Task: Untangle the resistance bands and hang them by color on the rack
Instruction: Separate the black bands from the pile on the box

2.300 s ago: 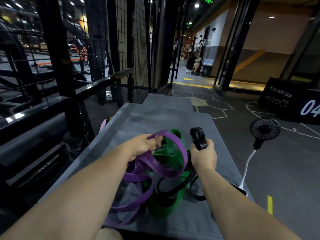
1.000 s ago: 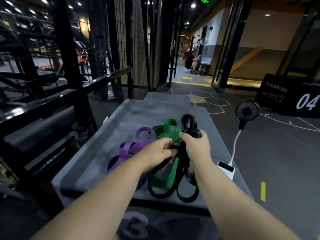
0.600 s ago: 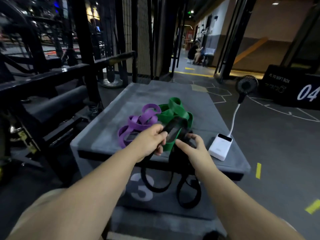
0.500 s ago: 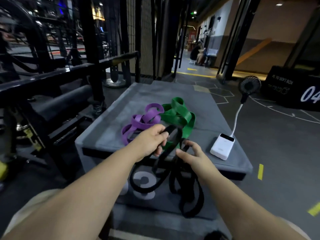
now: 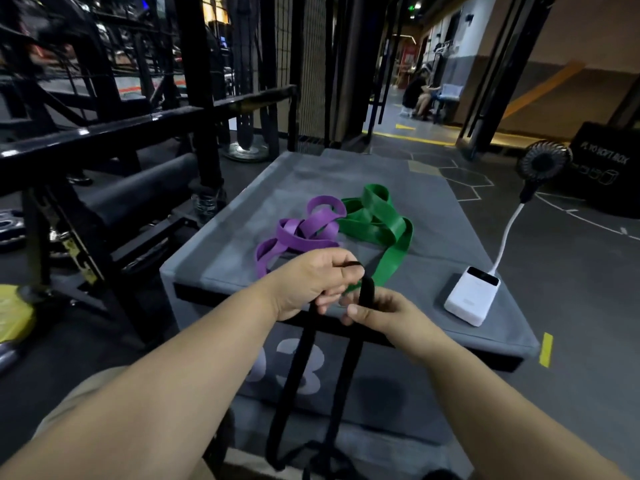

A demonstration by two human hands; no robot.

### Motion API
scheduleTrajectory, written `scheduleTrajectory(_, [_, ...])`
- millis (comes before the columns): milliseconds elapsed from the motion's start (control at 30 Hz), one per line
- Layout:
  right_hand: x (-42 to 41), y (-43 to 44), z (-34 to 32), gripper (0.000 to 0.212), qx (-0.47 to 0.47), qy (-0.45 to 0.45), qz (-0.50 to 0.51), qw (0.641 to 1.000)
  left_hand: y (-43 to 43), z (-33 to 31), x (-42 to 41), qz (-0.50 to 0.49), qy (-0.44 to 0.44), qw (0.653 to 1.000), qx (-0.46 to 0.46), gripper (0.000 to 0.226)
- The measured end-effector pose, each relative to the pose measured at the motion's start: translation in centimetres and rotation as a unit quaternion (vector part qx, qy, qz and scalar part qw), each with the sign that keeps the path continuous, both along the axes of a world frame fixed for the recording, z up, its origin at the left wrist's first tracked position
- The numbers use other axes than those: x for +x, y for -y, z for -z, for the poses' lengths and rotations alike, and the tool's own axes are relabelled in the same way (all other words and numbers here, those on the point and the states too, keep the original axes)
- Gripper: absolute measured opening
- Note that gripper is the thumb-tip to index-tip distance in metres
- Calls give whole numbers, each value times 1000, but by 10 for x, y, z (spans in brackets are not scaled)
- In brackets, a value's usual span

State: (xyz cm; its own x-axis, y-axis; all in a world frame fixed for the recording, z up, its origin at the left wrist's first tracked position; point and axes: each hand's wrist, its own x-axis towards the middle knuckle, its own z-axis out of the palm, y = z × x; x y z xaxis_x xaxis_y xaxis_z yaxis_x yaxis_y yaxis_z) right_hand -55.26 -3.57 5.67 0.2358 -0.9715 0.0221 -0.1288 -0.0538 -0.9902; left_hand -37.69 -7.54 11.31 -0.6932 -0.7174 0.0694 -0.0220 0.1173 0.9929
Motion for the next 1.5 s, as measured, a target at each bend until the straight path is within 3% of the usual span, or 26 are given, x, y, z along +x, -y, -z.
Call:
scheduleTrajectory(33, [0, 3, -1, 31, 3, 24, -11, 1000, 4, 1, 1, 0, -25, 1000, 10, 16])
scheduleTrajectory(133, [-6, 13, 2, 53, 23, 87, -5, 996, 21, 4, 5, -22, -92, 995, 44, 11])
scheduleTrajectory(233, [-9, 28, 11, 59, 11, 90, -4, 996, 36, 13, 9, -59, -108, 991, 51, 17])
scheduleTrajectory(467, [-6, 43, 12, 53, 195, 160, -132, 959, 61, 41, -9, -145, -48, 988, 37, 26])
scheduleTrajectory(567, [-5, 48, 10, 39, 165, 262, -182, 933, 69, 52, -12, -166, -9, 985, 44, 30])
scheduleTrajectory(700, [-4, 53, -5, 19, 142, 404, -257, 866, 67, 63, -14, -146, 40, 988, 32, 31])
scheduleTrajectory(833, [-7, 53, -17, 21, 147, 470, -259, 831, 56, 72, -22, -74, 96, 991, 57, 43])
scheduleTrajectory(967, [-8, 49, -16, 52, 93, 442, -227, 863, 45, 77, -28, -15, 137, 987, 78, 36])
scheduleTrajectory(1033, [-8, 47, -15, 67, 54, 429, -220, 874, 43, 77, -30, -5, 160, 985, 66, 23])
scheduleTrajectory(1133, [-12, 43, -23, 79, -4, 398, -169, 902, 38, 81, -30, 11, 201, 978, 57, 11])
scheduleTrajectory(1267, [-24, 40, -41, 57, -78, 318, -5, 945, 32, 89, -28, 33, 318, 947, -10, 14])
scheduleTrajectory(1367, [-31, 45, -34, 43, -121, 175, 106, 971, 32, 89, -32, -7, 304, 951, -54, 20])
scheduleTrajectory(1500, [-27, 48, -8, 37, -130, -13, 126, 983, 31, 79, -34, -6, 315, 941, -121, 21])
